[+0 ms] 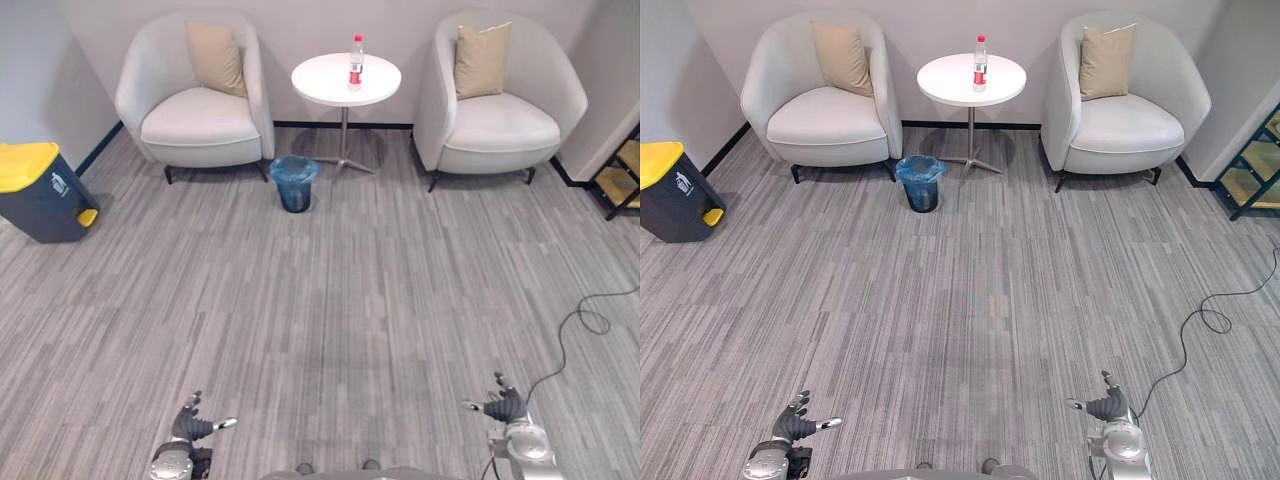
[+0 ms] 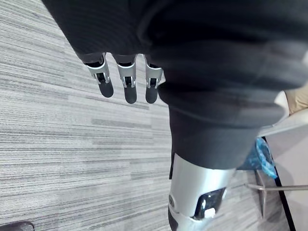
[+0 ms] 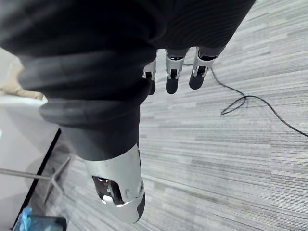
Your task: Gather rubbish on tea table into small bin, then transfer packed bag to large trash can.
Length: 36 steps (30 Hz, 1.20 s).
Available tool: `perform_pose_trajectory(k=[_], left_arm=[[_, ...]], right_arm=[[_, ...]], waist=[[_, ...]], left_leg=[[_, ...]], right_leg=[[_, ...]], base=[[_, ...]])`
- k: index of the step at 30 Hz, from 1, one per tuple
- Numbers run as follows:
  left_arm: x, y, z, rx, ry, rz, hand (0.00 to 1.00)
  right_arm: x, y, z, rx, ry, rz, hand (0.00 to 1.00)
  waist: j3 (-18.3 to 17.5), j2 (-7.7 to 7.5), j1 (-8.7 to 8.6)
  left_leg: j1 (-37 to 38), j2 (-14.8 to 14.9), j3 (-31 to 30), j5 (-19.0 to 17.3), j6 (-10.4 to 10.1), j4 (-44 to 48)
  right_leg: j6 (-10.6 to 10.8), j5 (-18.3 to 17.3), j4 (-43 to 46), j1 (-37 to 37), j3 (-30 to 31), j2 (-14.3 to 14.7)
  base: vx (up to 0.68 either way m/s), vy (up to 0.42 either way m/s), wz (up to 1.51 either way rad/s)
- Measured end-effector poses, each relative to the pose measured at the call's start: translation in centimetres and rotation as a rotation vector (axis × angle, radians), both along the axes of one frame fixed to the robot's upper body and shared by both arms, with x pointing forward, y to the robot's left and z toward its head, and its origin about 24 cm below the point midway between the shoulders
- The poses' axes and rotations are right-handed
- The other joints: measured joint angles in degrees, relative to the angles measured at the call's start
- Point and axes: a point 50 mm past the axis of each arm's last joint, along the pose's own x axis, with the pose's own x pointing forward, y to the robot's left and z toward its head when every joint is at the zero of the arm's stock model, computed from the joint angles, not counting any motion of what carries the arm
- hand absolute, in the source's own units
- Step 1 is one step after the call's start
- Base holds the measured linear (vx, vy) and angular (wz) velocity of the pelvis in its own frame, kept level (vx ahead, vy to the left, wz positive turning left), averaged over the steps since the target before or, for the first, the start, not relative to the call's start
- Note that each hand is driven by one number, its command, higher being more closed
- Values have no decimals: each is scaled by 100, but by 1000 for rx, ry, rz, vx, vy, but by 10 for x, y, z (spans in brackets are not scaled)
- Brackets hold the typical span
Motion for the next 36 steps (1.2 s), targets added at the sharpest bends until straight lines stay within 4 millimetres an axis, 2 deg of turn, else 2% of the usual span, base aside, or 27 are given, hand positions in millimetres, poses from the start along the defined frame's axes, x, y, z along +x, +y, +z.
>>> perform_pose_trajectory(k=[4,17,22,24,27,28,29,30,31,32,34,35,36], left_arm=[[-5,0,-3,-4,21,9,0],[-11,3,-5,-9,41,42,0],[-4,0,-4,-14,24,40,0],[1,-4,-3,-23,4,37,0],[9,-9,2,-30,-38,27,0],[11,-11,2,-38,-47,23,0],[13,-13,3,-42,-53,20,0],[14,-13,3,-39,-55,10,0],[17,-12,5,-33,-63,0,0],[22,-15,6,-34,-68,-1,0],[31,-17,8,-38,-90,-2,0],[38,-18,10,-40,-105,-7,0],[45,-19,12,-42,-120,-12,0]], right_arm=[[-7,-6,-3,-7,36,-13,0],[-5,-6,-2,0,31,-23,0],[7,-5,2,0,0,-16,0],[15,-5,5,-1,-19,-11,0],[13,-4,4,0,-12,-14,0],[11,-4,3,0,-3,-15,0],[11,-2,2,3,2,-10,0],[11,1,1,9,2,-9,0],[9,5,-1,20,7,-6,0],[5,12,-5,37,21,0,0],[11,10,-2,27,9,9,0],[14,6,1,14,0,12,0],[16,1,5,-4,-5,14,0]], waist=[[-30,56,-5],[-6,115,-116],[92,144,-86],[219,168,8],[312,130,25],[402,51,14],[420,101,28],[451,95,11],[517,8,-11],[591,18,-7],[695,2,-138],[763,44,-243],[781,-4,-336]], left_leg=[[-7,9,9,0,1,-4],[-8,16,159,-3,5,-87],[-343,26,365,-180,167,229],[-468,29,516,-382,236,505],[-614,-67,575,-771,307,959],[-660,-140,551,-1022,387,1183],[-652,-177,540,-1176,449,1337],[-640,-194,498,-1245,478,1407],[-546,-240,459,-1318,573,1495],[-342,-226,358,-1517,620,1552],[-69,-148,198,-1528,607,1372],[126,-81,9,-1518,576,1178],[337,-21,-171,-1486,482,922]], right_leg=[[-1,28,-53,-1,11,14],[-2,76,-153,-32,161,47],[25,56,52,-390,374,60],[97,-80,341,-581,525,54],[283,-610,1203,-913,579,-81],[477,-858,1736,-1060,551,-174],[535,-925,2509,-1379,468,-254],[549,-916,3015,-1595,399,-303],[613,-908,3779,-1971,325,-376],[512,-1067,4120,-2389,64,-427],[537,-1044,3188,-2614,-223,-417],[497,-735,2273,-2676,-272,-346],[446,-105,1330,-2699,-342,-299]], base=[[0,0,0],[10,1,-5],[-3,11,-24],[-9,30,-38],[14,45,-6],[26,76,0],[36,81,4],[127,80,11],[323,77,25],[368,63,36],[494,-9,54],[691,-91,86],[642,-107,84]])
